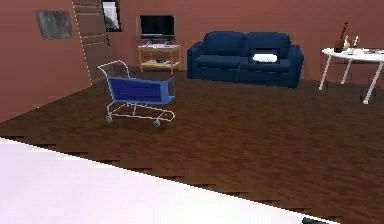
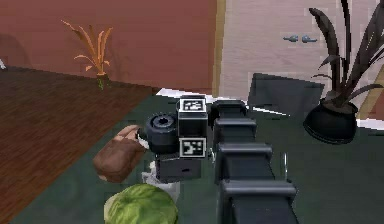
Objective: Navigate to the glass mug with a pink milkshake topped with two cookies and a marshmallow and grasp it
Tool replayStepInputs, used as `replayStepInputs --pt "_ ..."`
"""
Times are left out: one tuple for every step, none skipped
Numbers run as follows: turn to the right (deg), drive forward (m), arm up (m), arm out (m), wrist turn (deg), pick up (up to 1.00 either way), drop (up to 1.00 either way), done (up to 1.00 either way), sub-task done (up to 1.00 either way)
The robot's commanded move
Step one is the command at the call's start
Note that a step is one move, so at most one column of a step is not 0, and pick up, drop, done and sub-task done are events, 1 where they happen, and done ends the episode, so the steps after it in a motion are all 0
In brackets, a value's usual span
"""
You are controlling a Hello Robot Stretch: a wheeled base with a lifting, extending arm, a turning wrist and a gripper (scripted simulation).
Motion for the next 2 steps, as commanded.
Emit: replayStepInputs --pt "0.0 0.0 -0.3 0.0 0.0 0.0 0.0 0.0 0.0" --pt "0.0 0.0 0.0 0.0 0.0 1.0 0.0 0.0 0.0"
